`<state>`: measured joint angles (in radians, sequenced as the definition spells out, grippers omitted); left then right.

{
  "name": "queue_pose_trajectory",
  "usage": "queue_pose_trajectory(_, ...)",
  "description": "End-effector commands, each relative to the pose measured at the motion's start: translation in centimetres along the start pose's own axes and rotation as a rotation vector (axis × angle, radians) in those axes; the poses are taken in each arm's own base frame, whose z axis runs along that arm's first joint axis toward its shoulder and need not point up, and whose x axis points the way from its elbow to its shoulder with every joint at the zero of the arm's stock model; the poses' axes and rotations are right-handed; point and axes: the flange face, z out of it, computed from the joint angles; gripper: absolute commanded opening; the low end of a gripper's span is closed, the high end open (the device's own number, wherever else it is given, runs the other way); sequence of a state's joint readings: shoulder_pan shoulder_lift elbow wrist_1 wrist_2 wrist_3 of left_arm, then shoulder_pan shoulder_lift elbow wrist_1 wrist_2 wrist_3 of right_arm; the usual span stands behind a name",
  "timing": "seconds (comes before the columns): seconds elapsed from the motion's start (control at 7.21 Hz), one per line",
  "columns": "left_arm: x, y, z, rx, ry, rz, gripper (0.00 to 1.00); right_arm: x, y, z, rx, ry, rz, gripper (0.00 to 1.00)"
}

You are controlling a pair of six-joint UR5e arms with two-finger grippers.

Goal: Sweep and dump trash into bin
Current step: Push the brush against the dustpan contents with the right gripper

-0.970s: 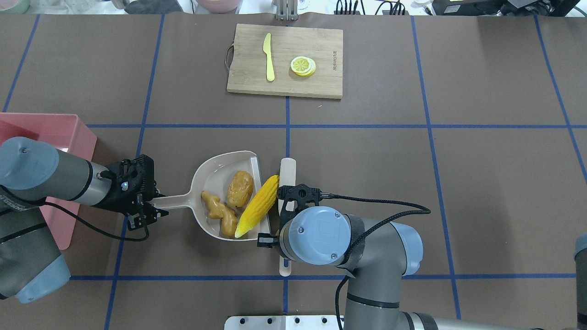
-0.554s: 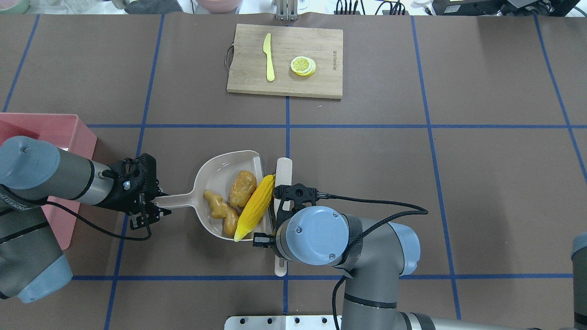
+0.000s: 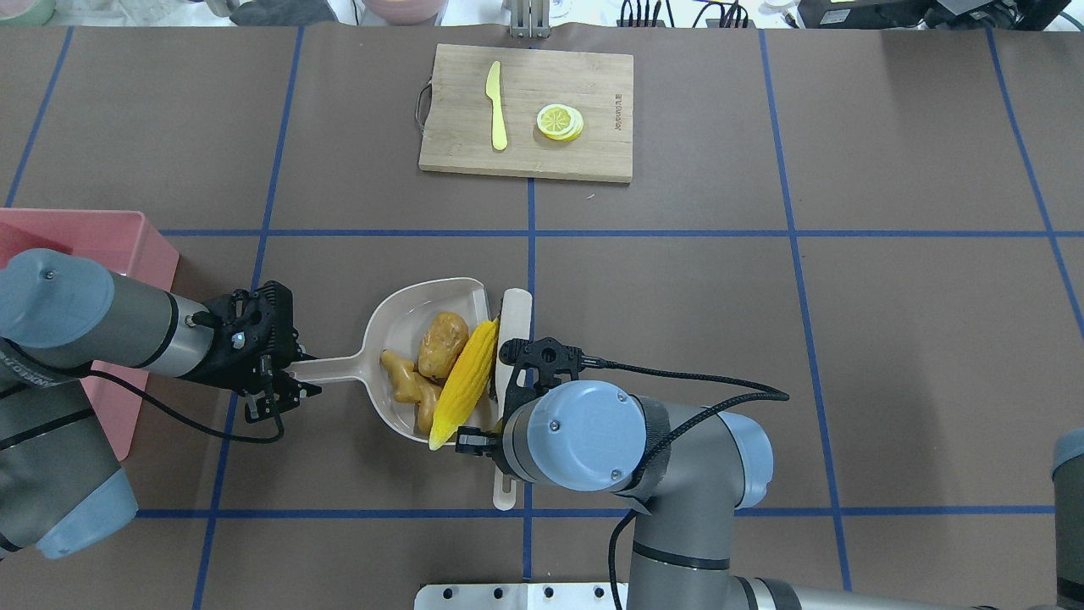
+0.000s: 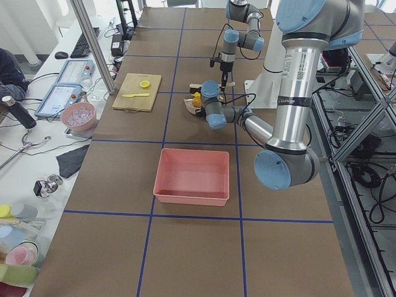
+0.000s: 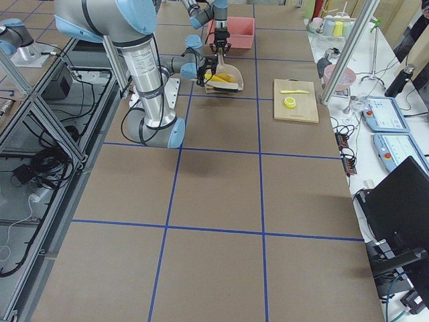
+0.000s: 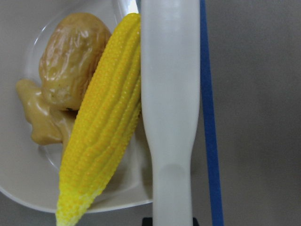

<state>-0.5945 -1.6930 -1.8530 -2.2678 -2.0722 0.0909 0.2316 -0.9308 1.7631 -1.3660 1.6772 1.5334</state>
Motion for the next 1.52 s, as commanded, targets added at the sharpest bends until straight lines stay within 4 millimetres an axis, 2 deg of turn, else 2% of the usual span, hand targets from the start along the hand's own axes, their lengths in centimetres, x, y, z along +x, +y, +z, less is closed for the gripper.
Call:
queue_pose_trajectory(0.0, 0.0, 0.0, 0.0, 0.003, 0.001, 0.005, 0.12, -0.3, 0.0, 0.0, -0.001, -0.001, 0.002, 0.0)
queue_pose_trajectory(0.42, 0.2, -0.3, -0.2, 0.025, 0.01, 0.01, 0.12, -1.6, 0.0, -0.3, 0.002, -0.039, 0.018, 0.0)
queue_pose_trajectory(0.69, 0.4, -0.3, -0.2, 0.048, 0.025, 0.019, 0.07, -2.0, 0.0, -0.6, 0.002, -0.065, 0.036, 0.0)
queue_pose_trajectory(1.39, 0.9, -1.9, -1.2, 0.141, 0.042, 0.015, 0.07, -1.2, -1.0, -0.1, 0.007, -0.028, 0.036, 0.0)
